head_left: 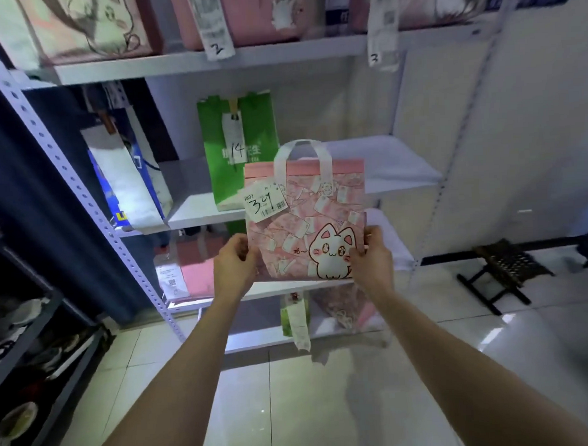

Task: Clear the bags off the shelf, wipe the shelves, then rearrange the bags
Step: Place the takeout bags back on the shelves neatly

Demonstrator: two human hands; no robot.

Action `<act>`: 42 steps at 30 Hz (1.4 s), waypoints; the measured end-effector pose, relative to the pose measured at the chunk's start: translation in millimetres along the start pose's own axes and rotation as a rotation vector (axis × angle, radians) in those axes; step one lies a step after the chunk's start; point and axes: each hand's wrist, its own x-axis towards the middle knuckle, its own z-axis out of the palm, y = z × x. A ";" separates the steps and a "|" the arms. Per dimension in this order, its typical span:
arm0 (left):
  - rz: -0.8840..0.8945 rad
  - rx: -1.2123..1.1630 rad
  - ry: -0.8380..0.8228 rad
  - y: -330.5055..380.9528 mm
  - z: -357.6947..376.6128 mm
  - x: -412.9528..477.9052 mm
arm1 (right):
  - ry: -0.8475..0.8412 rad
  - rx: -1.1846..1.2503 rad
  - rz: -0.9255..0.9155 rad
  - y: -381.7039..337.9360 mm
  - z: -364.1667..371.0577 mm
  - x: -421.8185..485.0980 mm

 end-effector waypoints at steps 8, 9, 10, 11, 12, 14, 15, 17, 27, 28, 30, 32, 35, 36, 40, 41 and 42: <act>0.115 0.015 -0.017 72.9 88.5 88.7 | 0.115 0.080 0.023 9.0 -50.3 118.3; 0.112 0.014 -0.009 80.0 99.4 102.5 | 0.115 0.085 0.019 8.3 -53.0 136.4; 0.108 0.015 0.001 86.3 109.8 115.6 | 0.110 0.090 0.012 7.8 -54.9 154.3; 0.102 0.018 0.014 91.6 120.2 127.5 | 0.105 0.091 0.007 8.2 -56.0 171.3; 0.096 0.021 0.028 95.9 130.1 138.4 | 0.098 0.086 0.001 9.3 -56.6 187.4; 0.088 0.004 0.054 100.4 148.3 156.8 | 0.076 0.069 -0.010 12.1 -56.3 216.4; 0.086 0.002 0.061 101.4 156.4 164.5 | 0.064 0.062 -0.016 14.0 -55.7 229.9; 0.074 0.031 0.074 101.3 170.4 177.9 | 0.040 0.047 -0.024 19.3 -53.6 254.0; -0.010 0.084 0.064 80.7 211.5 202.4 | -0.141 -0.089 0.015 53.6 -35.1 307.5; -0.010 0.101 0.070 81.9 213.3 205.5 | -0.143 -0.104 0.009 54.2 -35.2 312.1; -0.017 0.109 0.076 84.4 217.0 211.0 | -0.140 -0.111 0.000 53.9 -36.0 320.9; -0.028 0.084 0.066 85.4 218.7 213.8 | -0.140 -0.110 0.010 53.9 -36.7 327.9; -0.033 0.045 0.043 84.2 218.5 215.0 | -0.157 -0.121 0.027 56.9 -35.5 333.5; -0.028 0.048 0.036 84.7 217.7 214.8 | -0.160 -0.122 0.033 57.9 -34.8 334.3; -0.022 0.023 -0.011 85.9 214.1 212.1 | -0.142 -0.120 0.031 60.3 -35.9 333.7; -0.022 0.018 -0.018 86.0 212.8 211.4 | -0.141 -0.119 0.025 61.1 -37.7 332.8; -0.020 0.013 -0.021 86.1 211.7 210.9 | -0.142 -0.116 0.019 62.1 -40.1 331.8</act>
